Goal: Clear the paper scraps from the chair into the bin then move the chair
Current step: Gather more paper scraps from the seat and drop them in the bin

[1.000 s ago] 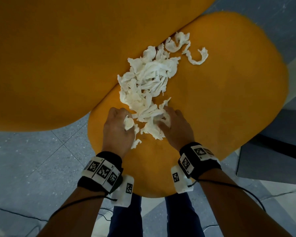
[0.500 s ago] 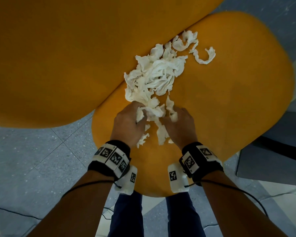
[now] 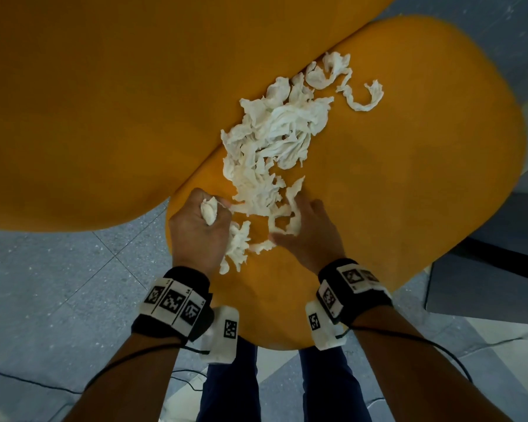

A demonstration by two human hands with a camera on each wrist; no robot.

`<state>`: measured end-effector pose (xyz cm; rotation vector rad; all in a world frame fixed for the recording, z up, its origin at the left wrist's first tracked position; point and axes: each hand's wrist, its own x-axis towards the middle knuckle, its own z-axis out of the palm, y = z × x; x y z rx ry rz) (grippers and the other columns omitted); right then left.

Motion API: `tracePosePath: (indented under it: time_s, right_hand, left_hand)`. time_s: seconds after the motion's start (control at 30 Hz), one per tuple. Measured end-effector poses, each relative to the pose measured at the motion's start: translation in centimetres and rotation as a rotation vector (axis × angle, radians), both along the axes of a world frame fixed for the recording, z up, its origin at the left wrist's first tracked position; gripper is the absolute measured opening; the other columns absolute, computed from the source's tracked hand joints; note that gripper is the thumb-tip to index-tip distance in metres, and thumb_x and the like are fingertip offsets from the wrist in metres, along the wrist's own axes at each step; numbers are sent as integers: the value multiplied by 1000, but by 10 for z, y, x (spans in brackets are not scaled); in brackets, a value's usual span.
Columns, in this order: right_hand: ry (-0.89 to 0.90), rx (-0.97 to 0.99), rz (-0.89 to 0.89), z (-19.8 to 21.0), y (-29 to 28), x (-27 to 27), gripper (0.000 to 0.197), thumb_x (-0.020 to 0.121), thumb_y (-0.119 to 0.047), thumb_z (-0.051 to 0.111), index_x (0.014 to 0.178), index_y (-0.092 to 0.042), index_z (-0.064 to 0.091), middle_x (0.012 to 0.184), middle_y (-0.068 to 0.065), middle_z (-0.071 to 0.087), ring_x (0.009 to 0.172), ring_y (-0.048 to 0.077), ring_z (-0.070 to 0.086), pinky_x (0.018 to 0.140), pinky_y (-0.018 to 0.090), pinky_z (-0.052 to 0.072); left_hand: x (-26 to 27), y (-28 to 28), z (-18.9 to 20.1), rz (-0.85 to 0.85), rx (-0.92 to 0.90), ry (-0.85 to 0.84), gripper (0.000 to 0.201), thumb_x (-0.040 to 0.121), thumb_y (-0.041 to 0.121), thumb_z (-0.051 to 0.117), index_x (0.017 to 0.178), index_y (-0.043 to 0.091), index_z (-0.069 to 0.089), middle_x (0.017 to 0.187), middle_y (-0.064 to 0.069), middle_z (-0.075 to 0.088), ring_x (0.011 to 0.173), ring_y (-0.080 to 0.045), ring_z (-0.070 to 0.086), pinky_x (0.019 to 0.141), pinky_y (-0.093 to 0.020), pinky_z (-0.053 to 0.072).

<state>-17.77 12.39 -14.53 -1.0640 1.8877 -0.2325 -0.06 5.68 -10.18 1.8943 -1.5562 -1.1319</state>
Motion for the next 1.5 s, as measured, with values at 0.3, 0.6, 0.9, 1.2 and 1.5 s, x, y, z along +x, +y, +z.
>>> tracePosePath:
  time_s: [0.3,0.6,0.9,1.2,1.5]
  right_hand:
    - [82,-17,-75,-3,15,3,32,86,-20,58,115,-7,58,118,10,58,105,30,56,79,31,40]
    - [72,-250,-200,-5,26,-15,18,89,-16,61,103,-4,62,98,11,60,79,27,56,66,33,45]
    - [-31,-108,-240,1,32,-13,52,76,-48,67,120,-26,50,108,-1,59,93,21,58,77,42,53]
    - [111,-32,46,-4,21,9,32,86,-22,57,118,-21,56,126,2,56,112,29,56,84,41,51]
    - [32,-272,-236,10,29,-17,12,89,-4,53,88,-7,65,78,5,60,65,23,54,59,24,35]
  left_hand:
    - [-19,26,2,-347,43,-117,17,91,26,60,105,27,51,53,5,52,44,-10,48,45,-27,39]
    - [-34,13,-19,-478,-2,-300,49,91,26,64,136,30,46,104,-4,68,92,-23,64,77,-31,51]
    - [-29,-5,-3,-283,-222,-169,26,93,32,56,83,9,61,79,-6,61,69,-16,53,61,-27,42]
    - [-16,12,11,-125,-229,-93,28,71,-5,62,68,17,46,83,-5,48,72,-20,51,66,-21,41]
    - [-22,23,19,-24,-60,-11,21,81,3,52,81,21,63,75,7,64,70,8,57,66,-4,43]
